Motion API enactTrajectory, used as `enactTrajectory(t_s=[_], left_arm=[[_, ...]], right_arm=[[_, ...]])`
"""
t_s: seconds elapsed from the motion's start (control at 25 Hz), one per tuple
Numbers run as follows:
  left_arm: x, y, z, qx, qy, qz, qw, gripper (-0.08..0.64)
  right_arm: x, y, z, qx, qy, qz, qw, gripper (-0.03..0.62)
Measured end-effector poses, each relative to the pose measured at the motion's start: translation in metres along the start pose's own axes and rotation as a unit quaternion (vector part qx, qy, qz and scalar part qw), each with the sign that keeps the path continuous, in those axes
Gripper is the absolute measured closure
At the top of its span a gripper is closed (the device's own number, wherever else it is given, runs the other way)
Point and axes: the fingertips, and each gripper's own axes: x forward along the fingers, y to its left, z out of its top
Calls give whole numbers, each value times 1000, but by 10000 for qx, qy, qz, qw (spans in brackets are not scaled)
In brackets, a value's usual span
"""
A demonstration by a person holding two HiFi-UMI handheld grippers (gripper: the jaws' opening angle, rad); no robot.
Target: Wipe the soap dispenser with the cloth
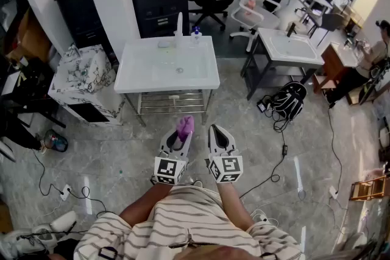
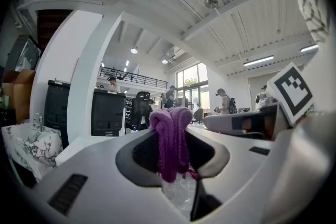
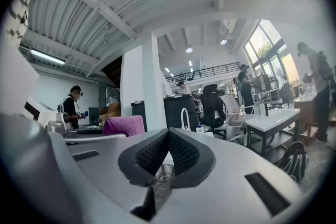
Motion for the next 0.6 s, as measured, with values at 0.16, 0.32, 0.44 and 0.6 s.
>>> enactTrajectory(t_s=[0.16,0.32,0.44,0.6], left_arm=[[2,-7,-2,5,5,37,10000,442],[7,-13,-2,3,15,131,9999,442],[11,-19,-1,26,9,183,9998,442],[16,-30,-5,75,48,233,9997,442]], right_arm=[[-3,-4,0,-30,-36,44,10000,584],[-6,-11,2,-29,-55,110,9999,584],[-8,-16,3,2,-64,206,9998,584],[-11,-23,1,41,-103,305,9995,583]])
